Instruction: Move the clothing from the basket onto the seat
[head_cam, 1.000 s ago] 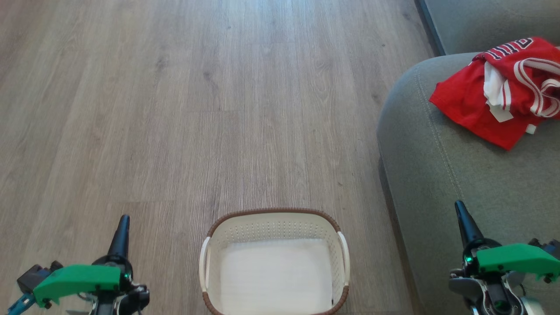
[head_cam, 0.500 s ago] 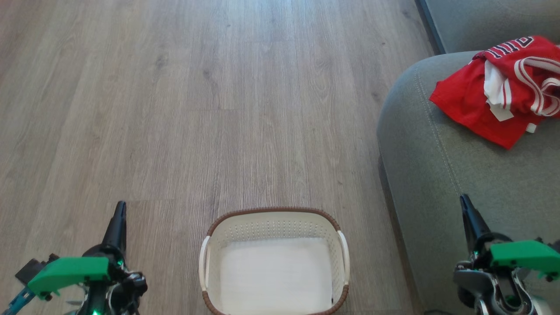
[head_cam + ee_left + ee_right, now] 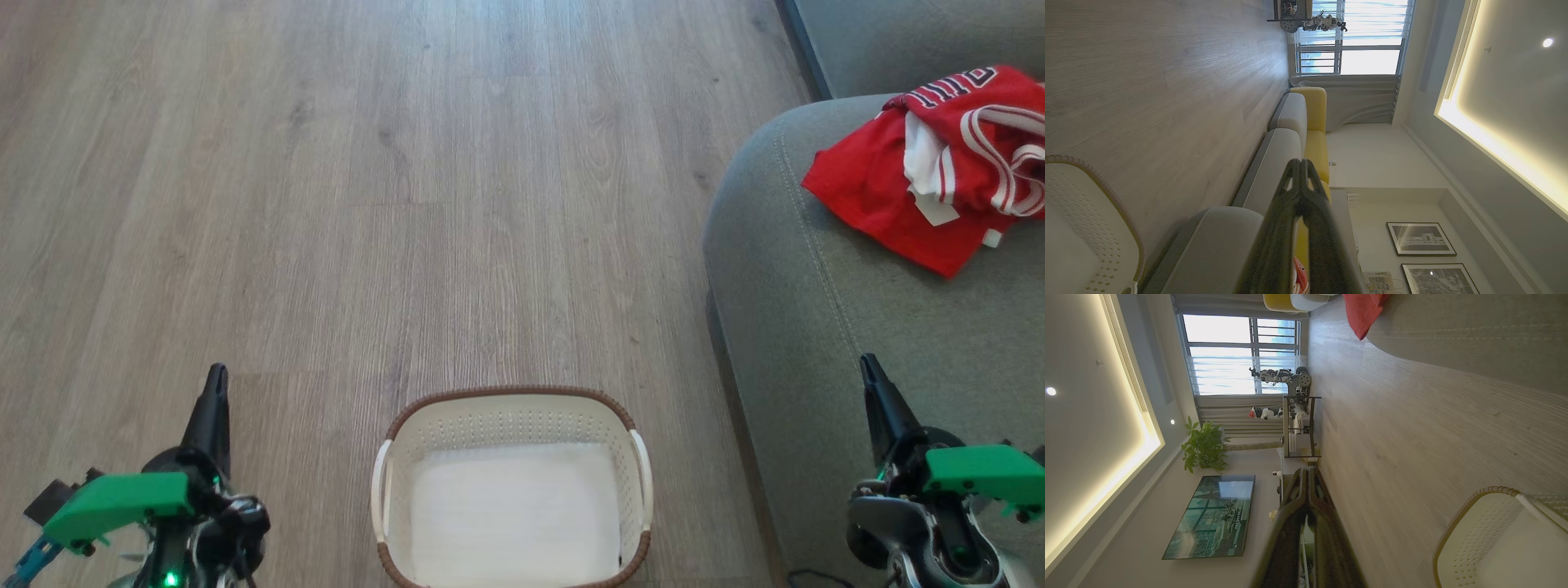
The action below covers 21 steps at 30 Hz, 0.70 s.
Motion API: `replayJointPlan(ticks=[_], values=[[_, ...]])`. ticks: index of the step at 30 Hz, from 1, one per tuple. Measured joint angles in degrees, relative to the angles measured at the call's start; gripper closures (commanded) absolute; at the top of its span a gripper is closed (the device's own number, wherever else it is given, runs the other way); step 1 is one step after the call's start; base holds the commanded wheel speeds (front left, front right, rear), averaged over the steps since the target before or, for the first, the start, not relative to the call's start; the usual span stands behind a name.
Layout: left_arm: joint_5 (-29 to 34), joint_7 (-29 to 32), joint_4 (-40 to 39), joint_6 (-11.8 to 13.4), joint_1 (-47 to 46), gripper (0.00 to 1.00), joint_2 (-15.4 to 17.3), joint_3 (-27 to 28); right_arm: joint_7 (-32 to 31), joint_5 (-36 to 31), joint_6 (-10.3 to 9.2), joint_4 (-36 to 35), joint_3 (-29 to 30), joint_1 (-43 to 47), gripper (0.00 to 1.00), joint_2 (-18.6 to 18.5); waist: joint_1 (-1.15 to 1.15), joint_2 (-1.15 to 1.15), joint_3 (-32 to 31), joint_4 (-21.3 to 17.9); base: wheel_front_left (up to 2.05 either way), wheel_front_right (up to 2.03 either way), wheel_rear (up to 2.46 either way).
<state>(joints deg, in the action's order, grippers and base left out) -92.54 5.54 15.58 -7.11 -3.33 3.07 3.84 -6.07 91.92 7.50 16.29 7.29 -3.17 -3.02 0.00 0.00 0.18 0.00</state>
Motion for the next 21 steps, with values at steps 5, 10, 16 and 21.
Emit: replayJointPlan(ticks=[5,10,16,21], values=[[0.0,0.01,0.0,0.0,0.0,1.0,-0.04,0.07,0.0,0.0,0.0,-0.01,0.0,0.0,1.0,0.0,0.0,0.0,0.0,0.0,0.0,0.0,0.0],[0.0,0.01,0.0,0.0,0.0,1.0,-0.05,0.13,0.0,0.0,0.0,-0.01,0.01,0.0,1.0,0.0,0.0,0.0,0.0,0.0,0.0,0.0,0.0],[0.0,0.2,0.0,0.0,0.0,1.0,-0.08,0.18,0.0,-0.01,0.0,-0.01,0.02,0.0,1.0,0.01,0.0,0.0,0.0,0.0,0.0,0.0,0.0],[0.0,0.42,0.0,0.0,0.0,1.0,-0.1,0.2,0.0,-0.01,0.0,-0.01,0.03,0.0,1.0,0.01,0.0,0.0,0.0,0.0,0.0,0.0,0.0]])
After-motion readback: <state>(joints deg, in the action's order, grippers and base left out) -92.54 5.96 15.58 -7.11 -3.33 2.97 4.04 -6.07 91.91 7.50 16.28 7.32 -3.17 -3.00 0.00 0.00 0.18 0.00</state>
